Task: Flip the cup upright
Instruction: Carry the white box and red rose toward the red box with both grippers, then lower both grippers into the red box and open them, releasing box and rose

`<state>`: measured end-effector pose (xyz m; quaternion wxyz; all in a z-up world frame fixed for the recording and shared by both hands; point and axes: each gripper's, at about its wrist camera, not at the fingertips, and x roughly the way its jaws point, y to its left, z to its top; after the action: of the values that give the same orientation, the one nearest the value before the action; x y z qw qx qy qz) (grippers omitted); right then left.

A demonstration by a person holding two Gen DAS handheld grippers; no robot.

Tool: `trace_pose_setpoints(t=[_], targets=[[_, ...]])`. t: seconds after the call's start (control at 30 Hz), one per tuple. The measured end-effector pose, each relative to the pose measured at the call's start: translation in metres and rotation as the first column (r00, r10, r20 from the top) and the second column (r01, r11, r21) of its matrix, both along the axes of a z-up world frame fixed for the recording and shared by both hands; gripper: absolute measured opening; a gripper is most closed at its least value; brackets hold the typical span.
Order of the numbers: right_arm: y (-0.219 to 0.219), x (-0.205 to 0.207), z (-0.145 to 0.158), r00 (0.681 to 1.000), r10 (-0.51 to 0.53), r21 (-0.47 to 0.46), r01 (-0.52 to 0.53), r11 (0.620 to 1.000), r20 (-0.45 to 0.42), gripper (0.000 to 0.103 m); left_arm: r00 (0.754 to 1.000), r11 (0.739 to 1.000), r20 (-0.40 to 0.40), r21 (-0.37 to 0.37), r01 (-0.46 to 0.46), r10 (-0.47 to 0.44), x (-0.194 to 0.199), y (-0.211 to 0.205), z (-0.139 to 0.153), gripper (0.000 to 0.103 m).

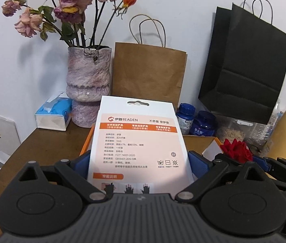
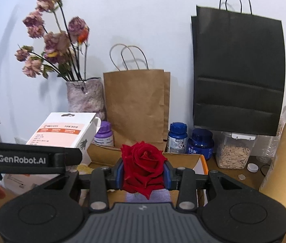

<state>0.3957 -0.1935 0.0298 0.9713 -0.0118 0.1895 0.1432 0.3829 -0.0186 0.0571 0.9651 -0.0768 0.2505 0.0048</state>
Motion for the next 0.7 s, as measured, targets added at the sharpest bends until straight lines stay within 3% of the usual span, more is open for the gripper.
trace_pose_setpoints(t=[0.23,0.53,0.7], targets=[[-0.006,0.037,-0.023,0.997,-0.055,0.035,0.057,0.998,-0.049,0.036,0.998,0.998,0.033,0.03,-0.055,0.054,0.032,0.0,-0.022,0.098],[-0.017,0.054,-0.053,0.994,-0.053,0.068,0.06,0.996,-0.097,0.036,0.996,0.996,0.005,0.025,-0.086,0.086,0.052,0.018,-0.048,0.098],[-0.016,0.056,-0.058,0.993,-0.055,0.064,0.062,0.996,-0.104,0.036,0.996,0.994,0.033,0.066,-0.083,0.081,0.05,0.015,-0.052,0.098]])
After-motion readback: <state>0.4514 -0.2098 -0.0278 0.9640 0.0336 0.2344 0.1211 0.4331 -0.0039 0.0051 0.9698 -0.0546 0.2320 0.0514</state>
